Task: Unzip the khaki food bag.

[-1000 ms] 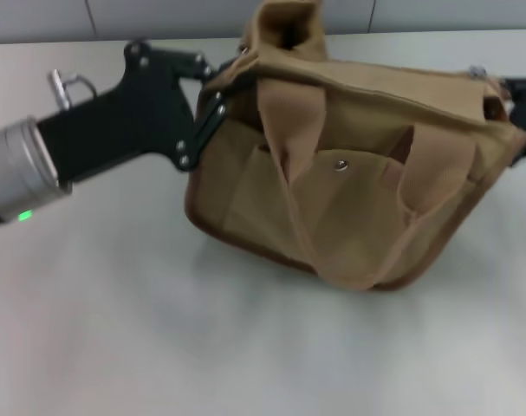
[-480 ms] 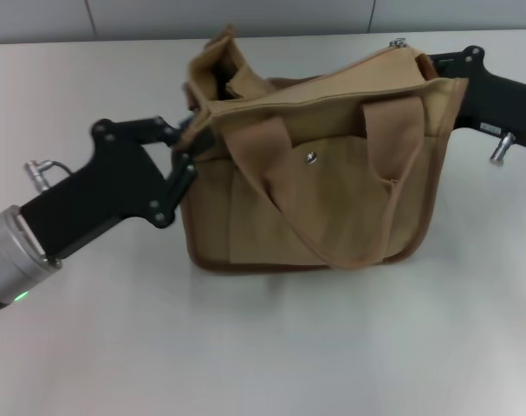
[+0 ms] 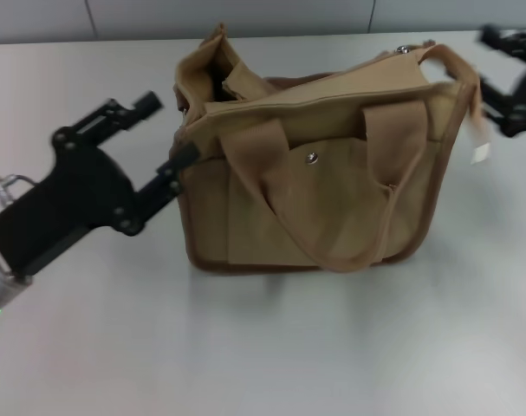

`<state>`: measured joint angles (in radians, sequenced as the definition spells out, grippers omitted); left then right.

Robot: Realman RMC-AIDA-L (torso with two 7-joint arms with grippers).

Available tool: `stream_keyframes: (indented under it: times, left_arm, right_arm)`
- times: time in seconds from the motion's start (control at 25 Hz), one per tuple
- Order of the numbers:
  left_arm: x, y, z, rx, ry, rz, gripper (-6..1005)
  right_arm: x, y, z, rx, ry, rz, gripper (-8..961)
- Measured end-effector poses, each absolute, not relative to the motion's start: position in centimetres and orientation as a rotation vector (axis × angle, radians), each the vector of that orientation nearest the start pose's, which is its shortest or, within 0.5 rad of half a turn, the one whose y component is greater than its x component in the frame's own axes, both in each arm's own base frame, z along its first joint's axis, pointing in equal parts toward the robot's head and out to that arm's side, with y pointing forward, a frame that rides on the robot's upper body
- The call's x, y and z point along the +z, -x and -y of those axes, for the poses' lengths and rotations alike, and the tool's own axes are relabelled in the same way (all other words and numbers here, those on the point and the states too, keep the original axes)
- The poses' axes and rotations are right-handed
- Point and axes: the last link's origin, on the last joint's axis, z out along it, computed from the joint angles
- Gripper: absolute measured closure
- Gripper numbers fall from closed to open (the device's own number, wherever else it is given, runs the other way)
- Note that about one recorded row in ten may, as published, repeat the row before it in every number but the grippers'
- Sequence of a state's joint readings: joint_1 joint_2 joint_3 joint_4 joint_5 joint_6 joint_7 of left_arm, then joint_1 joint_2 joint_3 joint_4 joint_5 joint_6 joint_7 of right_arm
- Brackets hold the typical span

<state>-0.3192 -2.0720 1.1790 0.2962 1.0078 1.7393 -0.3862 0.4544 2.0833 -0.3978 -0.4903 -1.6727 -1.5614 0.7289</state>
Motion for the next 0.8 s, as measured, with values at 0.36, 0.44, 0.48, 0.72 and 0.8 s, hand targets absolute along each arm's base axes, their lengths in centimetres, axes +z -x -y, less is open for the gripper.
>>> stream_keyframes:
  times: [0.36, 0.44, 0.48, 0.72, 0.8]
  left_arm:
    - [0.5, 27.3, -24.1, -1.283, 2.168, 0.013, 260]
    - [0.1, 27.5, -23.7, -1.275, 2.251, 0.038, 189]
    - [-0.1, 27.6, -23.6, -1.267, 2.28, 0.044, 153]
    - [-2.5, 27.7, -22.4, -1.191, 2.491, 0.052, 153]
    - [-3.3, 27.9, -22.4, -1.146, 2.559, 0.073, 153]
  right_arm:
    - [6.6, -31.2, -25.2, 1.227, 1.949, -0.312, 249]
    - [5.6, -31.0, -23.7, 1.262, 2.054, -0.329, 170]
    - [5.1, -30.8, -23.2, 1.271, 2.098, -0.33, 137]
    - [0.5, -30.2, -21.1, 1.171, 2.541, -0.378, 104]
    - [-0.4, -30.3, -21.0, 1.108, 2.628, -0.39, 104]
